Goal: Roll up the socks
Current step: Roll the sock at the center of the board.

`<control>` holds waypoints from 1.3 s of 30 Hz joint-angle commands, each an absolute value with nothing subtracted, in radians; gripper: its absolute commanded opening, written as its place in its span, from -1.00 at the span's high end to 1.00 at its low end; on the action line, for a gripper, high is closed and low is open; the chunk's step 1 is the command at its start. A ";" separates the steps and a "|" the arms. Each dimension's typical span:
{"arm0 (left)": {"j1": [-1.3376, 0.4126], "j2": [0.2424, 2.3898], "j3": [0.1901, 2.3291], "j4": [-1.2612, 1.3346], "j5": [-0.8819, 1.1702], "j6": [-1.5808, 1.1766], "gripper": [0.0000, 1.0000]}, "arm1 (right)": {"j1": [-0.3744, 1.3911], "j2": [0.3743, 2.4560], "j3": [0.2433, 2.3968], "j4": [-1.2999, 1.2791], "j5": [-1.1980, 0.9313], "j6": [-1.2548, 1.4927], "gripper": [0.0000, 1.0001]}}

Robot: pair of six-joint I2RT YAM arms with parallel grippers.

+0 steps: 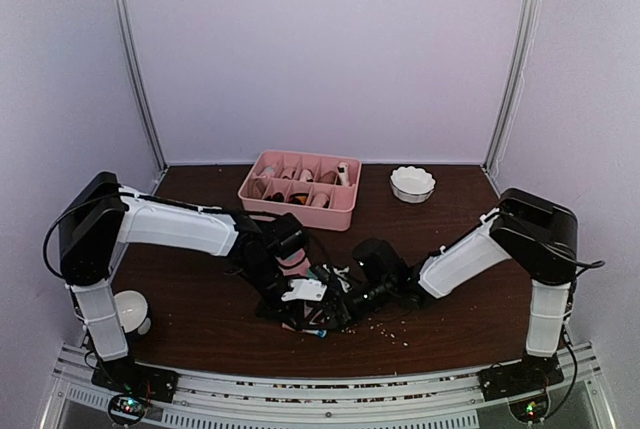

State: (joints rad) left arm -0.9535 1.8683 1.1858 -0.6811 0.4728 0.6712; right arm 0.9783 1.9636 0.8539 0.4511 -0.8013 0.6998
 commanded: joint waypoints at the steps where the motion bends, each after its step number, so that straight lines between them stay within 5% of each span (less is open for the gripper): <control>1: -0.888 1.977 1.228 -0.777 0.512 0.549 0.95 | 0.986 1.897 0.722 0.287 -0.456 0.565 -0.26; 13: -0.824 2.008 1.260 -0.819 0.638 0.541 0.91 | 0.969 1.610 0.532 0.380 -0.098 0.408 -0.27; 23: -0.825 1.973 1.235 -0.822 0.662 0.569 0.89 | 0.898 1.879 0.804 0.629 -0.489 0.583 0.63; 39: -0.838 2.023 1.268 -0.833 0.691 0.615 0.86 | 0.928 2.083 0.961 0.484 -0.413 0.588 0.88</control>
State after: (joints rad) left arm -0.8154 1.9991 1.2518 -0.8505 0.6670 0.5625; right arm 0.9184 2.0457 0.9649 0.5632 -0.4625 0.5983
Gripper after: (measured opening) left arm 0.073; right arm 0.067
